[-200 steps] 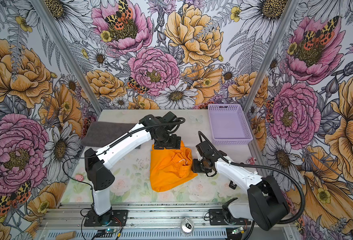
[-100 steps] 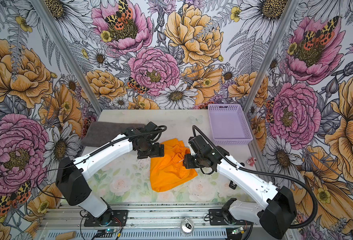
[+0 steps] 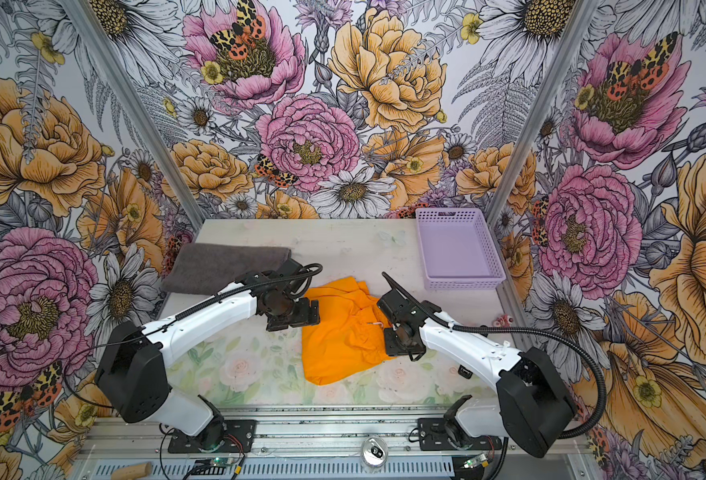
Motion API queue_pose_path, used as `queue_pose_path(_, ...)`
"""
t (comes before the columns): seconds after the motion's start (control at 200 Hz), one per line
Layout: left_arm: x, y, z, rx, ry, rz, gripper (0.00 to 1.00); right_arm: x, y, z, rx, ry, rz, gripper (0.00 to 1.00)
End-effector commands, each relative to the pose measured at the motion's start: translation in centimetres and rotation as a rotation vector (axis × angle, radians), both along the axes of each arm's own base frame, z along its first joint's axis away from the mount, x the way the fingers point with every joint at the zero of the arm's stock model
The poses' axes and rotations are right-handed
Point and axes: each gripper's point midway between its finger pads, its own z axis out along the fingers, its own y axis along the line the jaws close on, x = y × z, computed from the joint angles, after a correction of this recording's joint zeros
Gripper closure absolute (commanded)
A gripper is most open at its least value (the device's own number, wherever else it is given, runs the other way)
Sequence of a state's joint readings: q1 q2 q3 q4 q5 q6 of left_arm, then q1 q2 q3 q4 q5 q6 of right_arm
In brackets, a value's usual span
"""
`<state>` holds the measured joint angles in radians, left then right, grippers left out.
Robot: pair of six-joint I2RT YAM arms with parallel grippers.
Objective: Fold and stack the mixed laundry pile
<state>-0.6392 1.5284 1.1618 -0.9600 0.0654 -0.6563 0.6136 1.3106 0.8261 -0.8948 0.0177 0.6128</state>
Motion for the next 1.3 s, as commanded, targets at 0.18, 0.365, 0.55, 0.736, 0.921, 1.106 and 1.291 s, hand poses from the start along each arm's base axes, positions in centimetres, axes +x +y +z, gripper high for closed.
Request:
queue_pose_path(0.18,1.5,-0.7,0.9,-0.077,-0.063,0.01,0.04,5.0,4.1,7.1,0.165,-0.19,0.063,0.52)
queue_pose_path(0.365,1.8,-0.7,0.6,-0.084,-0.065,0.01,0.04,9.0,6.4,5.8,0.232,-0.182,0.09,0.46)
queue_pose_path(0.55,2.0,-0.5,0.5,-0.09,-0.07,0.019,0.04,10.9,8.5,3.5,0.303,-0.125,0.111,0.45)
queue_pose_path(0.736,2.0,-0.2,0.2,-0.096,-0.067,0.025,0.04,11.2,9.4,1.8,0.315,-0.081,0.139,0.52)
queue_pose_path(0.921,2.1,-0.1,-0.1,-0.101,-0.063,0.03,0.04,12.7,8.6,3.6,0.293,-0.171,0.135,0.95)
queue_pose_path(1.106,2.3,0.0,0.0,-0.102,-0.063,0.032,0.04,13.1,7.4,6.2,0.327,-0.23,0.117,1.0)
queue_pose_path(1.291,2.4,0.0,0.3,-0.111,-0.069,0.037,0.05,13.3,4.7,7.9,0.305,-0.29,0.061,1.0)
